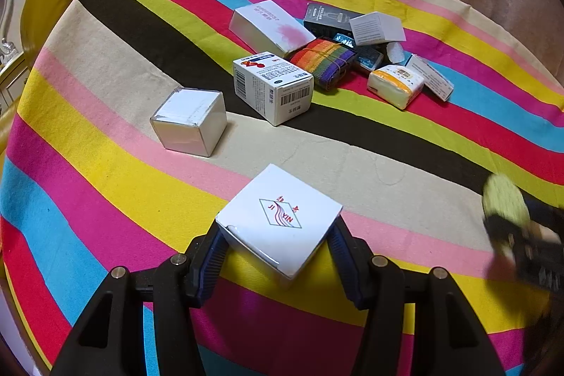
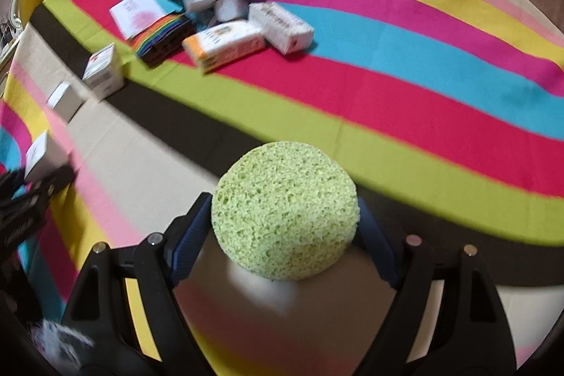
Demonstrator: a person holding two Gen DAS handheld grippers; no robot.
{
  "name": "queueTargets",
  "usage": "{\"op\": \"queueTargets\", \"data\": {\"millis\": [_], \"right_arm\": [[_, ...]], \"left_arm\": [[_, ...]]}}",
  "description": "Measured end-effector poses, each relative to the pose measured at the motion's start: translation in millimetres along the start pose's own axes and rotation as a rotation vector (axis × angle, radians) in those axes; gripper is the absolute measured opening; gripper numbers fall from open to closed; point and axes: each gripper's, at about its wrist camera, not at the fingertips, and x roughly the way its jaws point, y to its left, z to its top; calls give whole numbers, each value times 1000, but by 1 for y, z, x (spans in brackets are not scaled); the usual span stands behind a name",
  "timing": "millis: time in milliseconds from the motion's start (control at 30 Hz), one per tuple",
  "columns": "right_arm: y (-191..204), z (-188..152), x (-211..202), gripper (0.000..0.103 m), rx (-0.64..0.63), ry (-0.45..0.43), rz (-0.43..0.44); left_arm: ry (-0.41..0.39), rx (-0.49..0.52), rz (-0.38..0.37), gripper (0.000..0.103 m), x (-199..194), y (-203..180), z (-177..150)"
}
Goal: Organize objects
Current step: 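Carry the white red-logo box in the left tool while the right tool carries the sponge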
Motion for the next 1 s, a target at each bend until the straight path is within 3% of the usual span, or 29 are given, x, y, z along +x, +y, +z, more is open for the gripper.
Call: {"op": "queueTargets", "data": {"millis": [433, 1000], "right_arm": [[49, -50, -34, 83, -46, -6, 12], [51, -61, -45, 83, -54, -19, 31]], "left_arm": [[1, 3, 15, 57, -3, 0, -2], [-52, -3, -20, 56, -70, 0, -66]]}}
